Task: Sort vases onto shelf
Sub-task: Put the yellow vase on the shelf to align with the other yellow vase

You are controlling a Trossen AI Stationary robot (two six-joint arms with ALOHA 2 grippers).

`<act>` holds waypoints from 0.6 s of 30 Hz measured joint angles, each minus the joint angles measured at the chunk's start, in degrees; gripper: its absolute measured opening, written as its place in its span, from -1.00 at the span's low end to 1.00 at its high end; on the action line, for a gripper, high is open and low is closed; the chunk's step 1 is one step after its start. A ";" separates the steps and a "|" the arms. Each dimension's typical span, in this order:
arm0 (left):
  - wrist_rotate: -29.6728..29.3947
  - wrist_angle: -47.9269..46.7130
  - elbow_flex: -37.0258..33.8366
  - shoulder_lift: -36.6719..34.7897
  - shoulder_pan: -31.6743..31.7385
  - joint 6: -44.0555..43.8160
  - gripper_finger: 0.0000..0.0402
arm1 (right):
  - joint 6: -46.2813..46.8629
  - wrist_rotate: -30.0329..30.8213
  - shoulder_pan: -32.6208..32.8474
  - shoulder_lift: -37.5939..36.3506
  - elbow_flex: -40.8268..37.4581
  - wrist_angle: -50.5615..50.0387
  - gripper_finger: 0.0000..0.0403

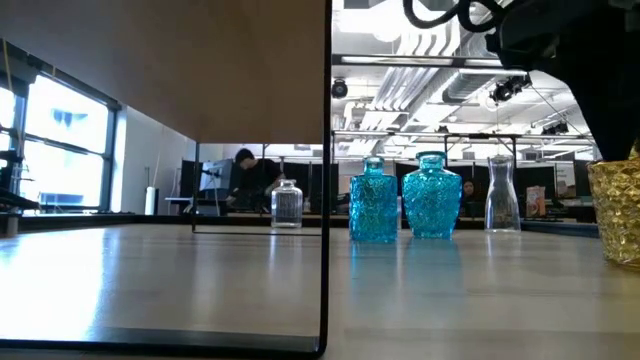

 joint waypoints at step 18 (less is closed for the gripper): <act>0.00 0.00 0.00 -0.02 0.00 -0.39 -1.00 | -4.73 -0.44 0.00 0.12 0.96 -0.76 -0.87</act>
